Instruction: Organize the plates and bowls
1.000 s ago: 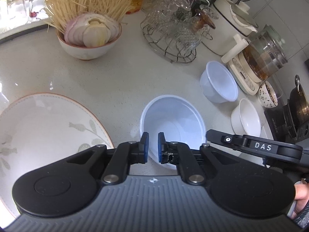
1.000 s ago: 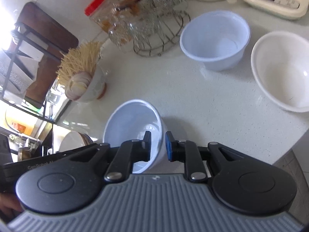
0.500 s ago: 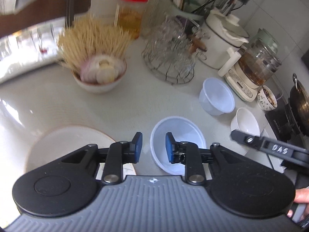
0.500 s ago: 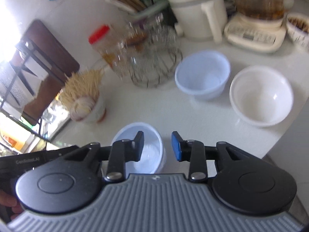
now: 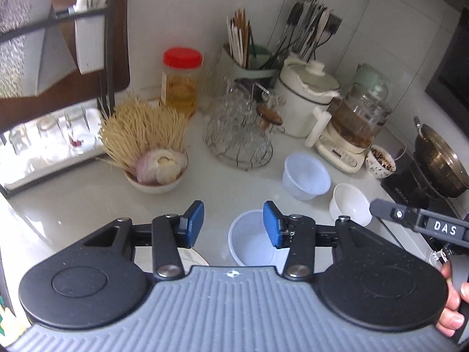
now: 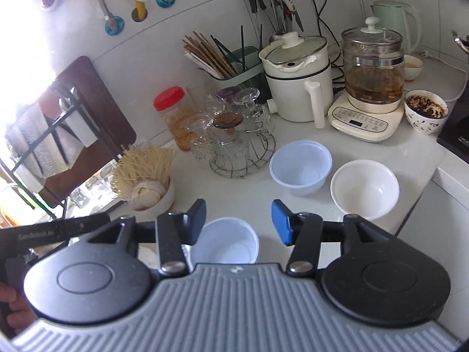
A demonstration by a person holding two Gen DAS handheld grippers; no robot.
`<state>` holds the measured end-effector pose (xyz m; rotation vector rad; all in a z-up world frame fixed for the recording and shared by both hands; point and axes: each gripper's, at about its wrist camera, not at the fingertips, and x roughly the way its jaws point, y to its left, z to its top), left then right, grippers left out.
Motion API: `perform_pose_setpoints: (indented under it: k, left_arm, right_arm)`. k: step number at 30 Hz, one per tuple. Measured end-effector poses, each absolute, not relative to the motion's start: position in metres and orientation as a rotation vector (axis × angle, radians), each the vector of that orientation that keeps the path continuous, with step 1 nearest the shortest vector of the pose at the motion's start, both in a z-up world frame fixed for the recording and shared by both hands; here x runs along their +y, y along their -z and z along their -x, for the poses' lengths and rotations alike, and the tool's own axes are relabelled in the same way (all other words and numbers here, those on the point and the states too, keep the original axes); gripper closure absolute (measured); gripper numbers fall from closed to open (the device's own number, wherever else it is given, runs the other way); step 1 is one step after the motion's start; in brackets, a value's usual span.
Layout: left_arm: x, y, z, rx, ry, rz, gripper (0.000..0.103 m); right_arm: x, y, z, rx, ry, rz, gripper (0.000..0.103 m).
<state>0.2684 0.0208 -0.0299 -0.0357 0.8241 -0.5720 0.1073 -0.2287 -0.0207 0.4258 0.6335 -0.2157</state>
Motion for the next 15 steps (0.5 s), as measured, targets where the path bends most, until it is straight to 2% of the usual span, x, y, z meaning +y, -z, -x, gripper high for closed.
perform_pose_setpoints:
  k: [7,15]
  left_arm:
    - [0.040,0.018,-0.255,0.807,0.612,0.024,0.049]
    - [0.032,0.028,-0.251,0.819,0.624,0.011,0.048]
  right_arm:
    - [-0.198,0.009,-0.087,0.627,0.257,-0.385,0.050]
    - [-0.187,0.017,-0.082,0.619,0.261,-0.364,0.050]
